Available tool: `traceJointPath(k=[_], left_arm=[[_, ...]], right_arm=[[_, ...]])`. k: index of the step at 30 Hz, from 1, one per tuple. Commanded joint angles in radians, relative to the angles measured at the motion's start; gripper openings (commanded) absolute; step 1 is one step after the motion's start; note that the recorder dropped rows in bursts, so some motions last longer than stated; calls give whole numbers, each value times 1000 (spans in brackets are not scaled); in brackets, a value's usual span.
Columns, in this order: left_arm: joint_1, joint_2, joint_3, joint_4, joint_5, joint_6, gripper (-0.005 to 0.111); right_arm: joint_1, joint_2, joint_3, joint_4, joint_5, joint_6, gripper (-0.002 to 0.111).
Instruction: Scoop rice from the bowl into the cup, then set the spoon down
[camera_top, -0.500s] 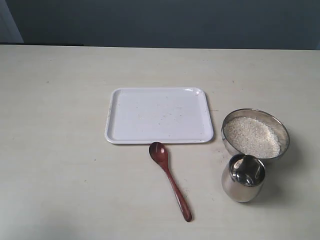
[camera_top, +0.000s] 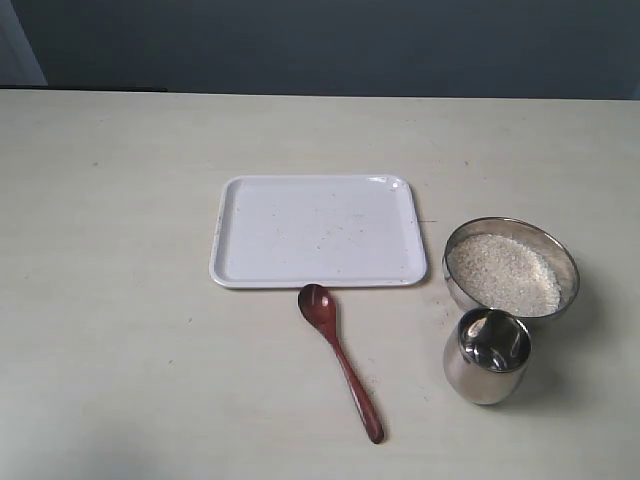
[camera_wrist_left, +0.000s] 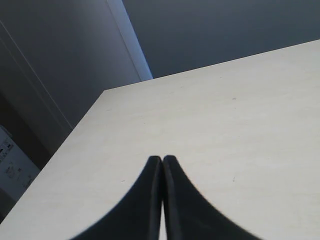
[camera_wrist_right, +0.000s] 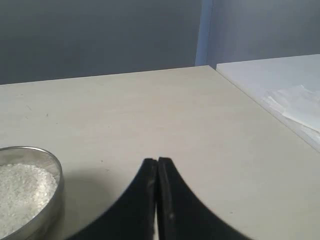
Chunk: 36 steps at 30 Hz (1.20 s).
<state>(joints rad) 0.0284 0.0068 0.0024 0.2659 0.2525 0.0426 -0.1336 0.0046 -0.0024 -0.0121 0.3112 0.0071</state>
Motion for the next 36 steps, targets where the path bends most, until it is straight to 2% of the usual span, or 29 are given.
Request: traceJointPath(k=[1, 5, 7, 12, 16, 19, 22, 25, 30, 36], left_arm=[[1, 6, -2, -2, -11, -7, 1], [1, 6, -2, -2, -11, -7, 1], [1, 6, -2, -2, -11, -7, 1], [1, 6, -2, -2, -11, -7, 1], [1, 6, -2, -2, -11, -7, 1], [1, 6, -2, -2, -11, -7, 1], [1, 6, -2, -2, -11, -7, 1], [1, 6, -2, -2, -11, -7, 1], [1, 6, -2, -2, -11, -7, 1], [3, 6, -2, -2, -11, -7, 1]], right_arm=[[-5, -5, 2, 4, -7, -7, 0], [-5, -5, 2, -66, -35, -7, 0], [-5, -5, 2, -88, -126, -7, 0], [-5, -5, 2, 247, -383, 81, 0], [-5, -5, 2, 565, -422, 97, 0], [-5, -5, 2, 680, -362, 100, 0], [-5, -5, 2, 680, -276, 102, 0], [-5, -5, -86, 652, -197, 52, 0], [-5, 82, -360, 666, -23, -230, 0], [-5, 431, -795, 797, 429, -648, 0]])
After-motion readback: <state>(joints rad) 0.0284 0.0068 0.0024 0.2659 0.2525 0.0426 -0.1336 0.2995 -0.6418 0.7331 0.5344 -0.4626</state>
